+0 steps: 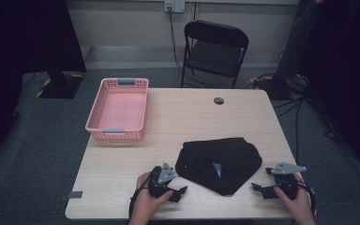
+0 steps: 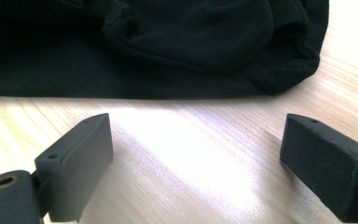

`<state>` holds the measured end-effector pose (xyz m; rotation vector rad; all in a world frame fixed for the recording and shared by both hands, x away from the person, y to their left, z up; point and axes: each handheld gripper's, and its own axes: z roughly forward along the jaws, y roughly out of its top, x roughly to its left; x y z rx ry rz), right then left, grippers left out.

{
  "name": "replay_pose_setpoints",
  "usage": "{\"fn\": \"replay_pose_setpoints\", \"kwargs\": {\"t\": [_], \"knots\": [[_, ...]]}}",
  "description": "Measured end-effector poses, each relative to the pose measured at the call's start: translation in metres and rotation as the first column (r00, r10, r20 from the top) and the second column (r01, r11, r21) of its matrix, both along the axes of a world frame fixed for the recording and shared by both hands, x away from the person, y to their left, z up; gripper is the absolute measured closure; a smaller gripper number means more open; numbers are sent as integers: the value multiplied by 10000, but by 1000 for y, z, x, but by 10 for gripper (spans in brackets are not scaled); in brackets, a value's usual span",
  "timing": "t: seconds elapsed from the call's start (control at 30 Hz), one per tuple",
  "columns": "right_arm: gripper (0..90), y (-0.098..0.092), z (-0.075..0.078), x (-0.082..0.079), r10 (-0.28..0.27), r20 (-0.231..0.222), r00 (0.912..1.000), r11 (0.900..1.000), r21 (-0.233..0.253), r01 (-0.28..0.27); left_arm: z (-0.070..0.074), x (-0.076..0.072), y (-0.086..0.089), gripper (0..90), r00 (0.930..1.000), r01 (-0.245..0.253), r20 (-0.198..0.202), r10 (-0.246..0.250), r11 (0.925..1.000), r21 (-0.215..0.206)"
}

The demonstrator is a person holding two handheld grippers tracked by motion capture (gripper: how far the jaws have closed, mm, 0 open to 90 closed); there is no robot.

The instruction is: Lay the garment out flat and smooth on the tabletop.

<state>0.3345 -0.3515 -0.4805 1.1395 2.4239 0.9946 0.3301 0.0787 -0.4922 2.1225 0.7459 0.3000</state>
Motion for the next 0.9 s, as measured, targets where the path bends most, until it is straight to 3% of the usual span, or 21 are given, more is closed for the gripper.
{"fn": "replay_pose_setpoints", "kwargs": {"t": [0.27, 0.4, 0.47, 0.53, 0.63, 0.73, 0.83, 0.9], "knots": [[82, 0, 0, 0, -6, -5, 10000, 10000, 2, 6, 0, -1, -1, 151, 9999, -151, -26, 151, 9998, -92], [139, -1, 2, 0, 54, -57, 10000, 9996, 267, -52, 6, -1, -4, 163, 9999, -72, -96, 67, 9984, -562], [120, -1, 8, -1, 90, 230, 9997, 9977, 672, -105, 13, 1, -9, 160, 9999, -103, -34, 101, 9952, -972], [138, -1, 14, 0, 249, 571, 9981, 9934, 1105, -311, 20, 5, -15, 160, 10000, 14, 10, -13, 9918, -1275], [207, 4, 21, 6, 693, 785, 9945, 9805, 1785, -824, 27, 12, -25, 163, 9998, 27, 202, -1, 9917, -1288], [255, 15, 25, 10, 1238, 1146, 9857, 9743, 1744, -1426, 30, 20, -32, 189, 9994, -53, 343, 98, 9917, -1287], [368, 24, 27, 14, 1580, 1275, 9792, 9650, 1902, -1805, 30, 27, -36, 242, 9996, -85, 253, 116, 9927, -1206], [424, 29, 26, 16, 1853, 1164, 9758, 9621, 1804, -2043, 29, 28, -38, 351, 9998, 59, 194, -36, 9922, -1245]]}}
